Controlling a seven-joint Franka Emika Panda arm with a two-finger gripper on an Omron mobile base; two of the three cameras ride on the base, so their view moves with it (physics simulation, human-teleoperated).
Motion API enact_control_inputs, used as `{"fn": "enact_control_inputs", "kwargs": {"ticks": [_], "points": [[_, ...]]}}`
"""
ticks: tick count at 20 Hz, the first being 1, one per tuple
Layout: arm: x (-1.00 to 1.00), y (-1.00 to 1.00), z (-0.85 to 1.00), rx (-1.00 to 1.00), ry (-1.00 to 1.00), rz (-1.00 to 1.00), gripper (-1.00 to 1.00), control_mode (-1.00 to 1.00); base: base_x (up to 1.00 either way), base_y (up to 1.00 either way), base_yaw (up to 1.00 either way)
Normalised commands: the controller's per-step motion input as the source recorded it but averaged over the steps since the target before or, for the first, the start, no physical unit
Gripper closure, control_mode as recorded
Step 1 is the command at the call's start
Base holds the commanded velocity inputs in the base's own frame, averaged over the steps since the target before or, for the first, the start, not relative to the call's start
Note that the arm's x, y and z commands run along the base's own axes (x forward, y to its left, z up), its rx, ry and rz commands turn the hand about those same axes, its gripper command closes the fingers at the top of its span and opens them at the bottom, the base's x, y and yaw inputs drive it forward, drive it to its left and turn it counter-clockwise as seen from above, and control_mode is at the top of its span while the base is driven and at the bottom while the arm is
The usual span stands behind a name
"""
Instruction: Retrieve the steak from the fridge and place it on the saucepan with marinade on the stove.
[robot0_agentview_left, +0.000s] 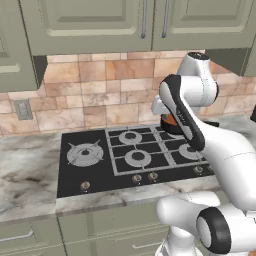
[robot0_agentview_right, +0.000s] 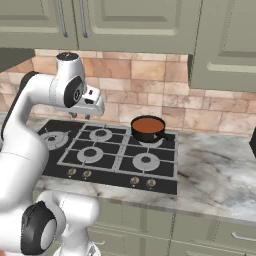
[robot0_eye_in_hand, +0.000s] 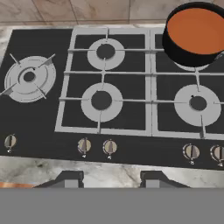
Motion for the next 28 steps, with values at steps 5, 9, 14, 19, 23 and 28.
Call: {"fn": "enact_control_inputs", "kwargs": {"ticks": [5, 9, 14, 19, 23, 28], "points": [[-0.61, -0.08, 0.00, 0.00, -0.08, -0.02, -1.00, -1.00, 0.00, 0.00, 0.00], [-0.76, -0.08, 0.00, 0.00, -0.12, -0.02, -1.00, -1.00, 0.00, 0.00, 0.00], [-0.75, -0.07, 0.00, 0.00, -0.14, -0.03, -1.00, -1.00, 0.00, 0.00, 0.00], [-0.80, -0.03, 0.00, 0.00, -0.15, -0.02, -1.00, -1.00, 0.00, 0.00, 0.00], [-0.77, 0.00, 0.00, 0.00, -0.13, 0.00, -1.00, -1.00, 0.00, 0.00, 0.00], [-0.69, 0.00, 0.00, 0.00, -0.10, 0.00, -1.00, -1.00, 0.00, 0.00, 0.00]]}}
